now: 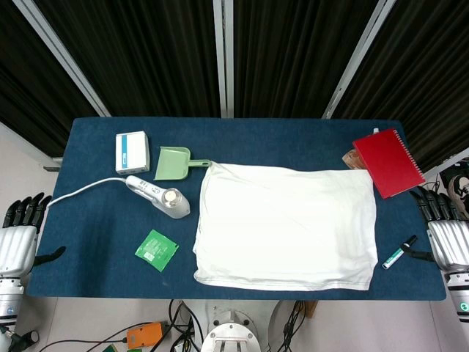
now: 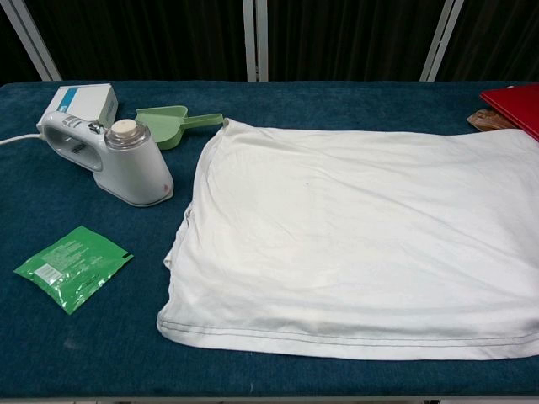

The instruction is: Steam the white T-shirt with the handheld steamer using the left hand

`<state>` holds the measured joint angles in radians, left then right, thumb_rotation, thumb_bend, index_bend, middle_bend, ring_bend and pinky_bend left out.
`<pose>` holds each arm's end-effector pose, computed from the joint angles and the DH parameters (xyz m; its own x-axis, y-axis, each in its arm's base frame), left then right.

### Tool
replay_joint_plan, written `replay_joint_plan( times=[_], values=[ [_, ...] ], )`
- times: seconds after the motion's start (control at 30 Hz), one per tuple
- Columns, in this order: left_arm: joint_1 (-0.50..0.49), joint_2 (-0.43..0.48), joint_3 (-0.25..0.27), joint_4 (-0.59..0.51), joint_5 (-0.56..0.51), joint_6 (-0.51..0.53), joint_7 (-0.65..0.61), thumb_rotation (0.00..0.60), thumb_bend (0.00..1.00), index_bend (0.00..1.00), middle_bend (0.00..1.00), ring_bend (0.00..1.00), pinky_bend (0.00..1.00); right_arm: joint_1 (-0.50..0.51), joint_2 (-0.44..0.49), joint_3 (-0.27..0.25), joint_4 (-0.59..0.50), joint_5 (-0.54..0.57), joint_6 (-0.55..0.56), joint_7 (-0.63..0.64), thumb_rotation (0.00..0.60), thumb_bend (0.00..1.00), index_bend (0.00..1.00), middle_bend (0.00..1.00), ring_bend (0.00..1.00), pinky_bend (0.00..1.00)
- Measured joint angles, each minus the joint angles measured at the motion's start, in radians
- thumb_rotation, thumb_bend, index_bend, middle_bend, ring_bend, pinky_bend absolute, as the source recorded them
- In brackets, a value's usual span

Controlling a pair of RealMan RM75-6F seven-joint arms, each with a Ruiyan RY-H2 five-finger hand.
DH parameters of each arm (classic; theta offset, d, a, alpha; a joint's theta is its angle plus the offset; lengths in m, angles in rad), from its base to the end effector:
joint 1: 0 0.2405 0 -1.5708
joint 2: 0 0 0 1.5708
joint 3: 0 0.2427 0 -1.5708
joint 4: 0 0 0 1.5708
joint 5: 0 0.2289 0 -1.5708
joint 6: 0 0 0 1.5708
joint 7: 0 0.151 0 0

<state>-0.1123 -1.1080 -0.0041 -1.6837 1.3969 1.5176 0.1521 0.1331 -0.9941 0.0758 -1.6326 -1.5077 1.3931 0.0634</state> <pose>-0.3038 0.1847 0.1358 0.4755 0.0207 0.8795 0.8772 0.0654 -0.4757 -0.3058 -0.2097 0.1650 0.4338 -0.0405 0.9001 -0.9004 -0.0555 0.4314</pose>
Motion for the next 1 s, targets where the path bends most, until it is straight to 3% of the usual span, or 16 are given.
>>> replay_joint_plan(
  times=[0.33, 0.5, 0.73, 1.0],
  values=[
    [-0.018, -0.01, -0.024, -0.026, 0.033, -0.006, 0.04, 0.6, 0.04, 0.02, 0.03, 0.0, 0.0, -0.005, -0.005, -0.006, 0.014, -0.017, 0.022, 0.02, 0.6, 0.08, 0.0, 0.06, 0.0, 0.04],
    [-0.087, -0.017, -0.054, -0.039, 0.069, -0.063, 0.073, 0.6, 0.04, 0.02, 0.03, 0.0, 0.0, -0.001, -0.011, -0.013, 0.026, -0.035, 0.022, 0.029, 0.6, 0.08, 0.0, 0.06, 0.0, 0.04],
    [-0.246, -0.027, -0.116, -0.034, 0.06, -0.263, 0.161, 0.6, 0.04, 0.09, 0.07, 0.0, 0.0, 0.002, -0.018, -0.02, 0.031, -0.043, 0.021, 0.026, 0.6, 0.08, 0.0, 0.06, 0.0, 0.04],
    [-0.447, -0.059, -0.17, 0.019, -0.101, -0.544, 0.375, 0.6, 0.04, 0.18, 0.16, 0.06, 0.0, 0.006, -0.028, -0.041, 0.038, -0.023, -0.032, 0.016, 0.6, 0.08, 0.0, 0.06, 0.0, 0.04]
  ],
)
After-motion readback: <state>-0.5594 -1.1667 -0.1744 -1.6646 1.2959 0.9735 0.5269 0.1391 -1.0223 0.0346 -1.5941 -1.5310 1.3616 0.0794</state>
